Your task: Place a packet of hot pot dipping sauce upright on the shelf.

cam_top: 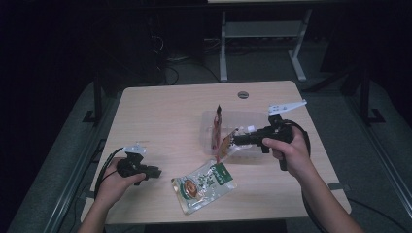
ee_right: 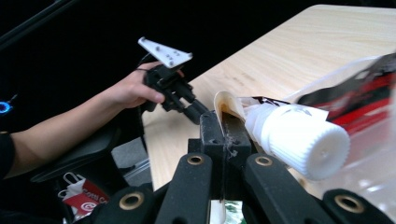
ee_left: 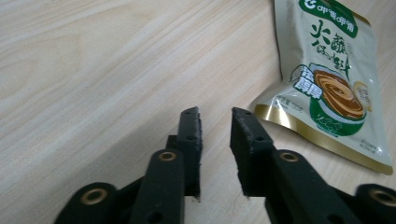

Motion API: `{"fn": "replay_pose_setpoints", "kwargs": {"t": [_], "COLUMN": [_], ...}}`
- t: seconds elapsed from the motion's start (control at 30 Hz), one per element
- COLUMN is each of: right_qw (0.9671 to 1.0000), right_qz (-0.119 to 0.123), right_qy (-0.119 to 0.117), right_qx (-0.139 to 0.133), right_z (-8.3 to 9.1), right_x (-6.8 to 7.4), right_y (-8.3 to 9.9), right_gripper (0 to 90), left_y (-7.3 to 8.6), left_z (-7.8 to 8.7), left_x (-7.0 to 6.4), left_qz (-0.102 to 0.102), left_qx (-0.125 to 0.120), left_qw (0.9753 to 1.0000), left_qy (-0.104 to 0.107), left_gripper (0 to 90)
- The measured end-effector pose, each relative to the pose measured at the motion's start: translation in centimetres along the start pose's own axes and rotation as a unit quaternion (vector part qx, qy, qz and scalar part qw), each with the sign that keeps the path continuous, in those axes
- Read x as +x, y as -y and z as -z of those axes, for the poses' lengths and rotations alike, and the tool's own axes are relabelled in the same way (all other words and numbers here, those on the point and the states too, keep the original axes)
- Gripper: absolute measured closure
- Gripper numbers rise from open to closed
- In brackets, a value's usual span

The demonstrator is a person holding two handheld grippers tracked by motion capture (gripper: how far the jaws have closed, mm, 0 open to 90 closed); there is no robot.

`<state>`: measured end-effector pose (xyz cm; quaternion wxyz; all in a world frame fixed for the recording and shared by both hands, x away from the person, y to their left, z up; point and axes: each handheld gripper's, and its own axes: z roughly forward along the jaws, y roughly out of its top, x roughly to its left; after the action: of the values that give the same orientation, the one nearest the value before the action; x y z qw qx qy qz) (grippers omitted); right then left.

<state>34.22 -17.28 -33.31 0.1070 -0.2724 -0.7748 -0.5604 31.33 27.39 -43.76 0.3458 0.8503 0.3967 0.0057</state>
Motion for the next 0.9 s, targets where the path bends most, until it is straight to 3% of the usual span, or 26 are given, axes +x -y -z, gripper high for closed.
{"fn": "replay_pose_setpoints", "kwargs": {"t": [0.3,0.9], "right_qw": [0.9995,0.9982], "right_qz": [-0.008,-0.004], "right_qy": [0.03,0.059], "right_qx": [-0.007,0.009], "right_z": [0.8,-0.3], "right_x": [-2.2,-4.9], "right_y": [-1.0,-3.9], "right_gripper": [90.0,90.0], "left_y": [0.2,0.3], "left_z": [-0.2,-0.2], "left_x": [0.2,0.3], "left_qz": [-0.013,-0.01], "left_qx": [-0.013,-0.015], "left_qw": [0.9998,0.9998], "left_qy": [-0.009,-0.006], "left_gripper": [55.2,53.0]}}
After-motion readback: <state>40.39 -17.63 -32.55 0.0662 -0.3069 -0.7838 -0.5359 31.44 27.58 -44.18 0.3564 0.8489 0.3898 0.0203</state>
